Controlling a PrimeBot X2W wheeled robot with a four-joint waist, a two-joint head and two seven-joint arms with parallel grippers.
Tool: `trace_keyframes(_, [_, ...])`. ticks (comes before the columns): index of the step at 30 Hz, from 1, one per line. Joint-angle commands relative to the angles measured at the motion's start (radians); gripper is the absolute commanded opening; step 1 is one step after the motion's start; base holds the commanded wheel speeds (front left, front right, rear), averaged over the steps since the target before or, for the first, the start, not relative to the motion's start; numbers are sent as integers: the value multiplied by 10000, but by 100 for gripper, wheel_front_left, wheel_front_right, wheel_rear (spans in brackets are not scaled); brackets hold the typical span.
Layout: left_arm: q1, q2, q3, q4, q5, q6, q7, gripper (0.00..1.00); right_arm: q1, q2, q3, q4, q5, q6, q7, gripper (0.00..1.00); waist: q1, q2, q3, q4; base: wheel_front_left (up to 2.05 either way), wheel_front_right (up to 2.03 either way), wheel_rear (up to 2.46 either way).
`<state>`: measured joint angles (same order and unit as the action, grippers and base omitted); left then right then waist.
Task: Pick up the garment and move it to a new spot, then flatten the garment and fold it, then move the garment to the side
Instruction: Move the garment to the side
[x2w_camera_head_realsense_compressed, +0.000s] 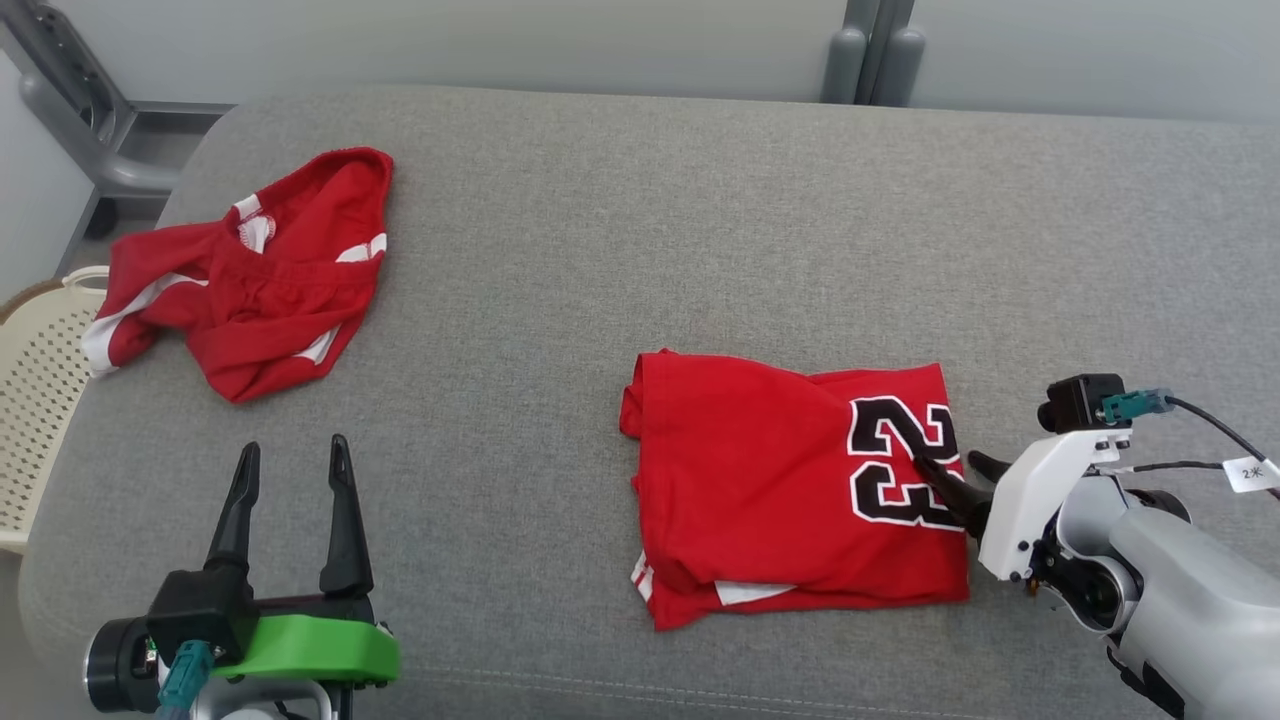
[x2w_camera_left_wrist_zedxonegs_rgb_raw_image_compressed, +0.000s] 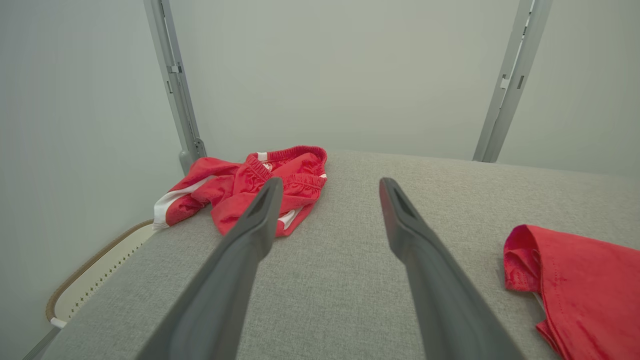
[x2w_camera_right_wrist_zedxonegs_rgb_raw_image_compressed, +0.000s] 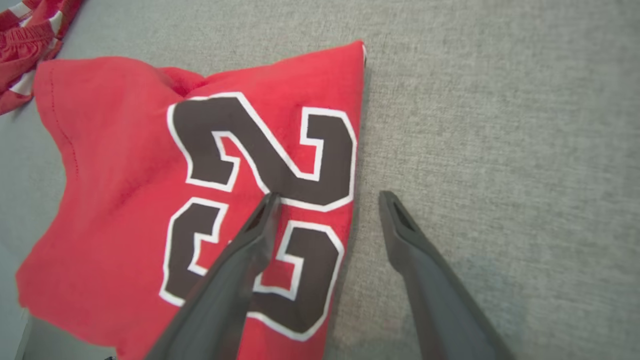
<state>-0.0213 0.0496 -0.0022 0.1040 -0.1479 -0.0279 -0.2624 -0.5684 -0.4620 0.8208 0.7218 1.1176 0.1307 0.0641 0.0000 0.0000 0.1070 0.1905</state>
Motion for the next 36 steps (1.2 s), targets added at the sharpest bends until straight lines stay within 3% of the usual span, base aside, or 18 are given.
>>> trace_keyframes(1, [-115, 18, -16, -9, -99, -19, -21, 100, -167, -74, 134, 90, 206, 0, 166, 100, 0, 0, 122, 112, 0, 0, 0])
trace_keyframes(8, [-236, 18, -145, 4, -162, 38, -21, 100, -503, 78, 481, 255, 1566, 0, 1207, 100, 0, 0, 333, 271, 0, 0, 0])
trace_keyframes(9, [-260, 18, -153, 2, -168, 49, -21, 100, -540, 108, 502, 207, 1727, 0, 1329, 75, 0, 0, 351, 286, 0, 0, 0])
trace_keyframes(10, [-276, 18, -160, 2, -183, 60, -21, 100, -597, 98, 557, 141, 1844, 0, 1389, 14, 0, 0, 365, 299, 0, 0, 0])
trace_keyframes(11, [-286, 18, -157, 3, -195, 68, -21, 100, -623, 82, 631, 70, 1951, 0, 1449, 0, 0, 0, 374, 306, 0, 0, 0])
trace_keyframes(21, [-318, 18, -45, -123, -238, 89, -21, 100, -1345, -611, 959, -474, 2367, -1, 1054, 0, 0, 0, 471, 93, 0, 0, 0])
trace_keyframes(36, [-732, 18, 212, -690, 226, -95, -21, 100, -3657, -2267, 1109, 37, 2209, -1, 678, 0, 0, 0, 1718, -648, 0, 0, 0])
